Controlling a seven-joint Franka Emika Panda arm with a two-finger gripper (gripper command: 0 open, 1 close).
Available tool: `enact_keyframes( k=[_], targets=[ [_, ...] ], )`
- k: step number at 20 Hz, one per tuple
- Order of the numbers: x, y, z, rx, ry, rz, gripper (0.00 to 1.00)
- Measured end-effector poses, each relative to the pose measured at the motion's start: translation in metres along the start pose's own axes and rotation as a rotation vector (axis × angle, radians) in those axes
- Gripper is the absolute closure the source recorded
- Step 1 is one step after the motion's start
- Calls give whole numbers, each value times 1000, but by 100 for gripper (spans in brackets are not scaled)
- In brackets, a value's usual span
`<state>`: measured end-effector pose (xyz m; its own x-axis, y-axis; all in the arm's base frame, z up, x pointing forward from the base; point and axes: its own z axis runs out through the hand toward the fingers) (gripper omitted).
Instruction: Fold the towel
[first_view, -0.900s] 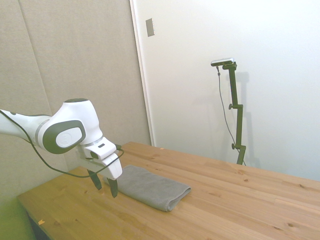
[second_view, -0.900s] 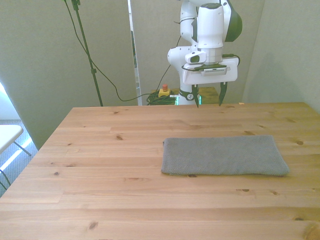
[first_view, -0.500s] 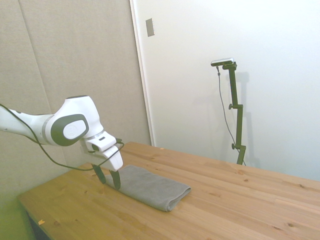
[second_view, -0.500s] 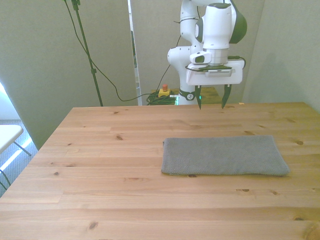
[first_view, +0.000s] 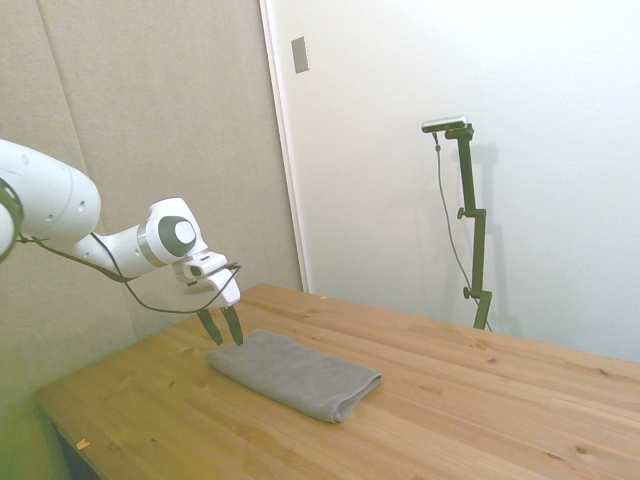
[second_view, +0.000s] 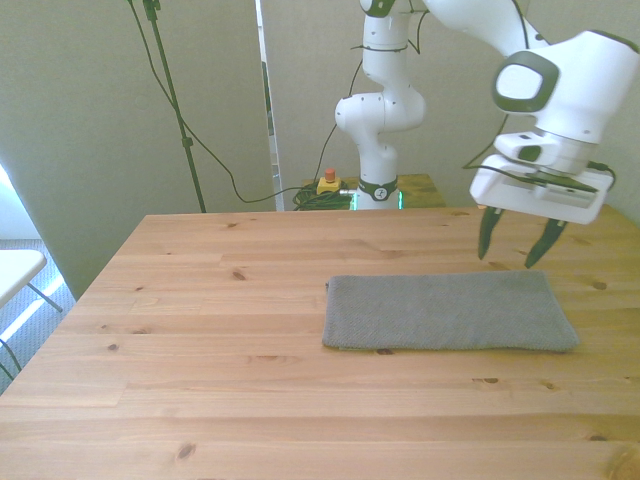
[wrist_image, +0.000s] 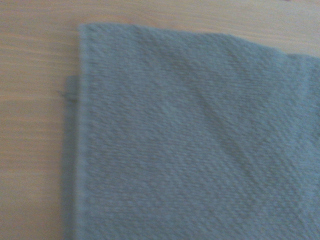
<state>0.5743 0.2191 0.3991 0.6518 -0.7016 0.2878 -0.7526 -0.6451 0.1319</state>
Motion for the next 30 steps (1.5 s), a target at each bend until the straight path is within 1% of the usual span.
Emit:
enact_keyframes(
  k=[3,5,7,10,16,22,26,27,30],
  targets=[
    [-9,-41,1,-27,77,22,0],
    [-15,-60,9,-51,109,31,0],
    [-24,-74,17,-64,117,30,0],
    [-34,-89,23,-64,121,25,0],
    [-41,-97,25,-75,133,21,0],
    [-27,-92,34,-111,175,31,0],
    [-23,-91,36,-122,178,34,0],
    [-21,-89,38,-131,179,38,100],
    [-10,-84,43,-155,182,50,100]
  ],
)
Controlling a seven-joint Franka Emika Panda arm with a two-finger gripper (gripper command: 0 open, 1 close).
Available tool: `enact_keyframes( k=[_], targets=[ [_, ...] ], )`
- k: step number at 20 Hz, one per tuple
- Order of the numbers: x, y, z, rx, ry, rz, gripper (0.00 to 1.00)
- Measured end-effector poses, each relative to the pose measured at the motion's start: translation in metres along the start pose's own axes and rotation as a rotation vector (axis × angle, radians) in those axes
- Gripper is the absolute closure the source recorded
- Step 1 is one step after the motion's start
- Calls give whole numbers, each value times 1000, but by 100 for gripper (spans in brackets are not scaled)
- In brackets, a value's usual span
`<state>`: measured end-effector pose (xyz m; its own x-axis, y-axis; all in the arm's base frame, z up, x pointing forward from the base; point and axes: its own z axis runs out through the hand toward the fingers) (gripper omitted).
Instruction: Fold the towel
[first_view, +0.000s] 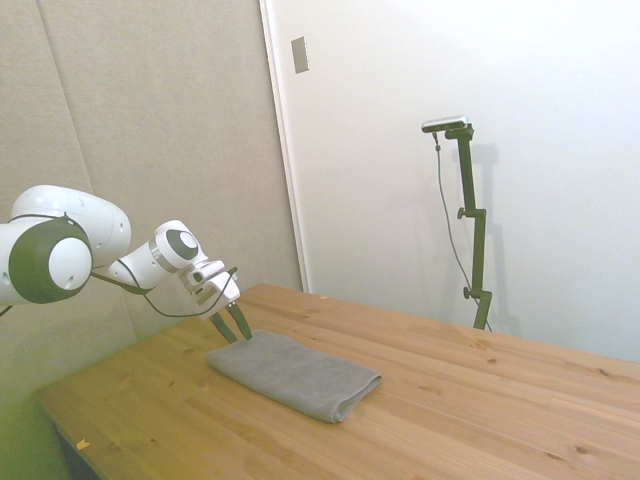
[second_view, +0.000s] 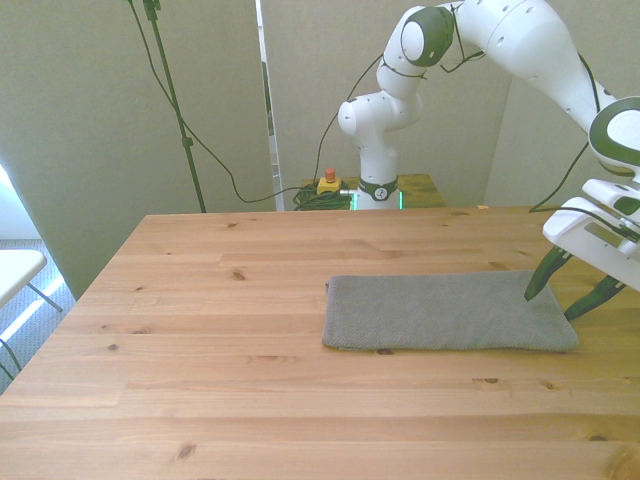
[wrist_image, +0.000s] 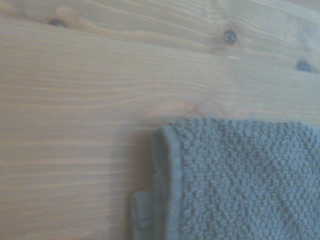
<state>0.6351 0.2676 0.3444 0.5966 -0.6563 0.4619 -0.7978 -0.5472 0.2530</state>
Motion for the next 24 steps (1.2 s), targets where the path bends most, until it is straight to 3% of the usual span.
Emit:
enact_keyframes(
  k=[24],
  targets=[
    [7,7,22,-13,-13,-15,100]
  ],
)
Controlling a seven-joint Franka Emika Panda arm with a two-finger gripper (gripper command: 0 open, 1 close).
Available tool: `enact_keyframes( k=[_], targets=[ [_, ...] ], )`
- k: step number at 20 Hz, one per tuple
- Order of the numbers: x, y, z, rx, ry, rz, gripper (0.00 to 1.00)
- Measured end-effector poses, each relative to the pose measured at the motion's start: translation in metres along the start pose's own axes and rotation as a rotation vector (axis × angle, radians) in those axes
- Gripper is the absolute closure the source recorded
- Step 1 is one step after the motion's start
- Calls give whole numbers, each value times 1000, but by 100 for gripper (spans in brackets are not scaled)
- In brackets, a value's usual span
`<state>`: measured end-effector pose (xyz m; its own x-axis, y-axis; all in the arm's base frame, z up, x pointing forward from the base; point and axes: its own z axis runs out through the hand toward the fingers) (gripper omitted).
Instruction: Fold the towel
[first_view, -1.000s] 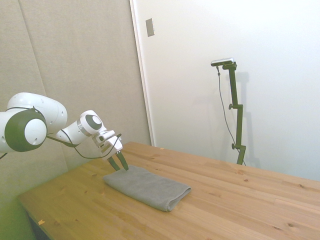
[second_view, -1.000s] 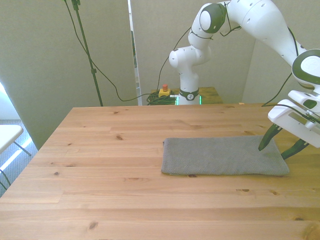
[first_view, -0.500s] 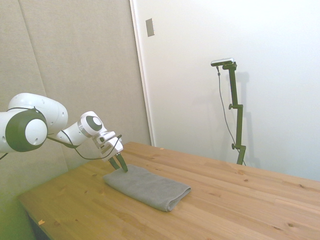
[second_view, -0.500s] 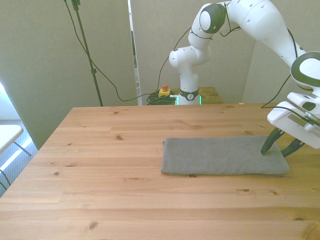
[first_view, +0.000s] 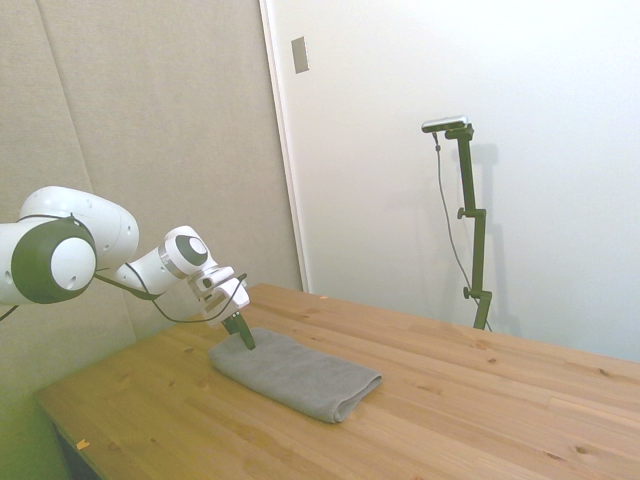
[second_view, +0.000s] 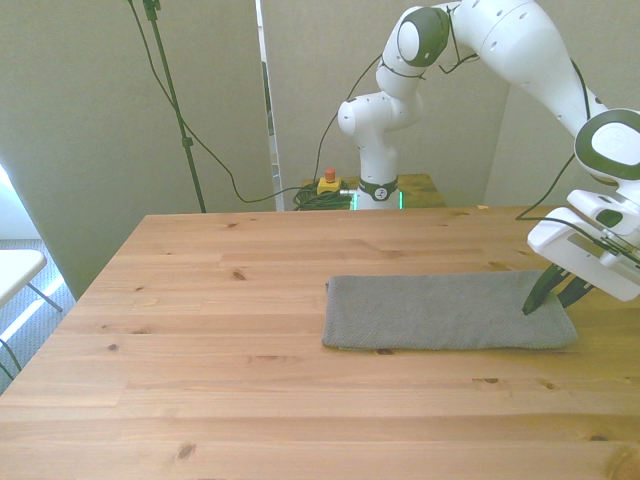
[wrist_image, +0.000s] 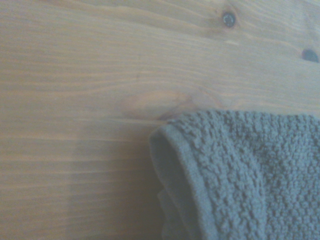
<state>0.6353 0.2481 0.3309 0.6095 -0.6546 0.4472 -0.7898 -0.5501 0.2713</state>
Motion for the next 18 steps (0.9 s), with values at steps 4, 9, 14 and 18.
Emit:
enact_keyframes(
  k=[4,9,14,18],
  targets=[
    [16,16,1,20,-13,17,100],
    [71,68,-28,96,-55,65,100],
    [125,138,-48,180,-115,114,100],
    [169,186,-36,245,-185,140,100]
  ],
)
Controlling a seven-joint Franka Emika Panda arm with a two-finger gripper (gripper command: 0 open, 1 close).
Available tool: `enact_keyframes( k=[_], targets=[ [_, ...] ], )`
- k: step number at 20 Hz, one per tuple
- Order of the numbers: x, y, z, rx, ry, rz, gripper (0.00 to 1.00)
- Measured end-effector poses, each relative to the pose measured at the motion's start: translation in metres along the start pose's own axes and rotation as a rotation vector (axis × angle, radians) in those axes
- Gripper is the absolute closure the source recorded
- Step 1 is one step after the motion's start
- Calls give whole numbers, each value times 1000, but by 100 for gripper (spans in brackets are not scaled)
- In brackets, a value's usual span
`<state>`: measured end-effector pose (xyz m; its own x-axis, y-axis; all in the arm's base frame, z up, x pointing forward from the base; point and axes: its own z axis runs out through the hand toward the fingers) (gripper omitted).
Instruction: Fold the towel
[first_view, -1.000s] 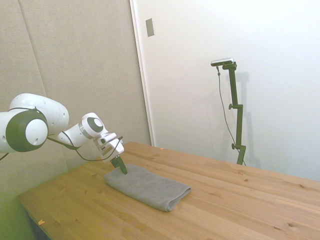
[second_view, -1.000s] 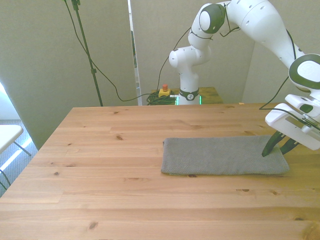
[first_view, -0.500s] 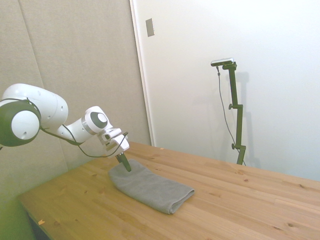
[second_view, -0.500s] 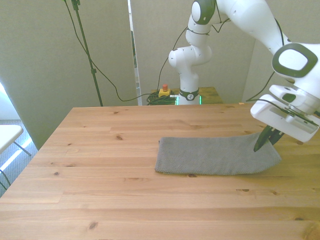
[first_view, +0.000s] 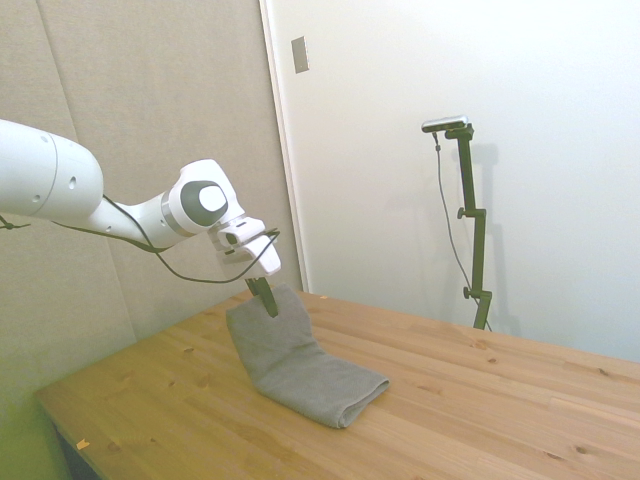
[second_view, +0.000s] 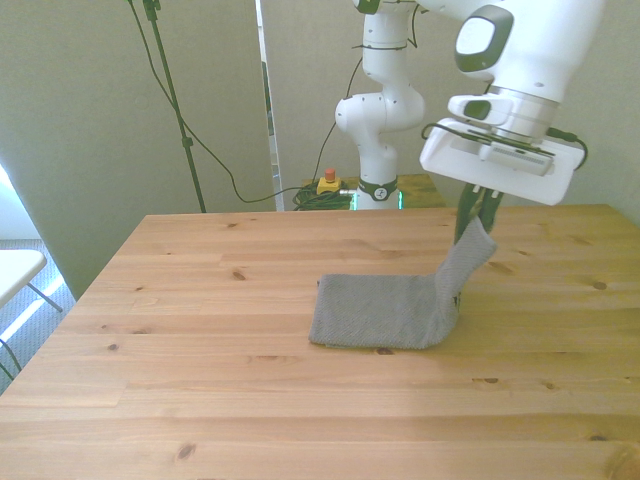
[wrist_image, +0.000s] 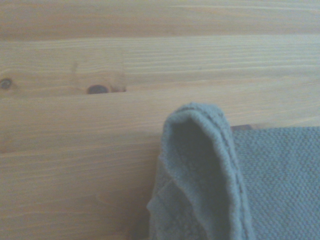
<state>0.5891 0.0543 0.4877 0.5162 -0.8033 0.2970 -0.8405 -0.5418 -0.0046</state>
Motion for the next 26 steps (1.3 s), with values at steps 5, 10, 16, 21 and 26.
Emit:
enact_keyframes(
  k=[5,10,16,21,26],
  targets=[
    [68,47,6,57,-81,29,100],
    [93,75,34,60,-142,45,100],
    [117,99,67,58,-171,84,100],
    [135,112,98,34,-184,105,0],
    [149,114,114,27,-191,122,0]
  ],
)
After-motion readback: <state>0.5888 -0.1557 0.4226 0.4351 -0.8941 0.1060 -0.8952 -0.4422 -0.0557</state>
